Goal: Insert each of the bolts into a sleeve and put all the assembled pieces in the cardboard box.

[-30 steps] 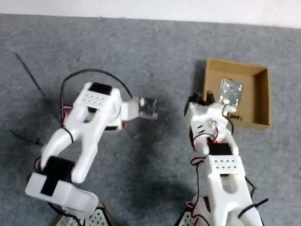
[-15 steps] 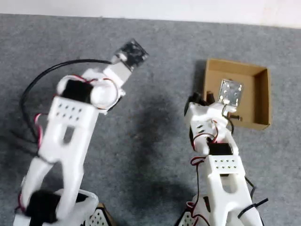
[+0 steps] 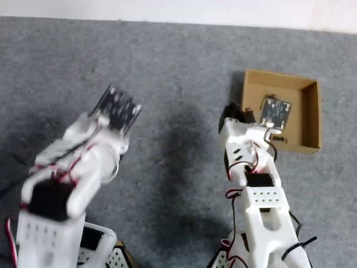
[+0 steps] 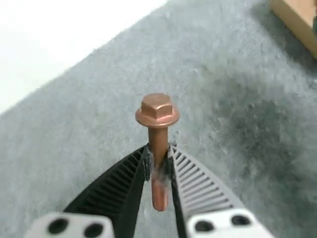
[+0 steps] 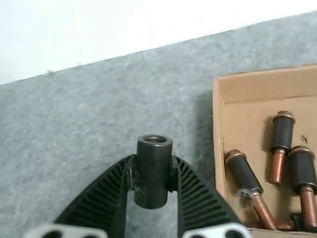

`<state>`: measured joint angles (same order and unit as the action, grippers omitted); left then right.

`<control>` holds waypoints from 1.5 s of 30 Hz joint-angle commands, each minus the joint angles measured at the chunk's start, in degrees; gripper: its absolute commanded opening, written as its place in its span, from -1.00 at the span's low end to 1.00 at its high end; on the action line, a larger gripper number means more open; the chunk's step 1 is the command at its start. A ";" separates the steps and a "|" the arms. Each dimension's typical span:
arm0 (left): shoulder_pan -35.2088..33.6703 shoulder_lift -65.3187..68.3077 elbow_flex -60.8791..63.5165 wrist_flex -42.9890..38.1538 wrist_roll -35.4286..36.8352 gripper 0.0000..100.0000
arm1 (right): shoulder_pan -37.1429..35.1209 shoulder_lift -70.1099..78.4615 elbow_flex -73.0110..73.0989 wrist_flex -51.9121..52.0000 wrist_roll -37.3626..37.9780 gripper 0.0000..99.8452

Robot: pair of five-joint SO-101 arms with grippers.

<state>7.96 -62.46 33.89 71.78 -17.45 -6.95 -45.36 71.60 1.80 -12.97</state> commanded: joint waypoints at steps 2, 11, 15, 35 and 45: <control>-0.92 -17.19 12.97 -9.32 0.62 -0.97 | -2.95 -1.63 -0.57 -1.89 0.44 -0.98; -9.89 -36.35 36.79 -25.85 0.70 -0.97 | -4.53 -1.89 -0.57 -1.89 0.53 -0.98; -12.18 -41.45 42.33 -27.16 0.70 -0.97 | -4.53 -1.98 -0.57 -1.80 0.26 -0.99; -11.12 -42.15 49.27 -38.51 20.57 -0.82 | -4.35 -6.81 2.51 -1.89 0.09 -0.99; -11.03 -42.15 49.27 -38.42 26.02 -0.81 | -7.69 -27.47 13.23 -1.89 0.62 -0.98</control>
<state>-3.65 -103.78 83.65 34.59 7.96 -12.75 -67.52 84.44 1.36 -12.97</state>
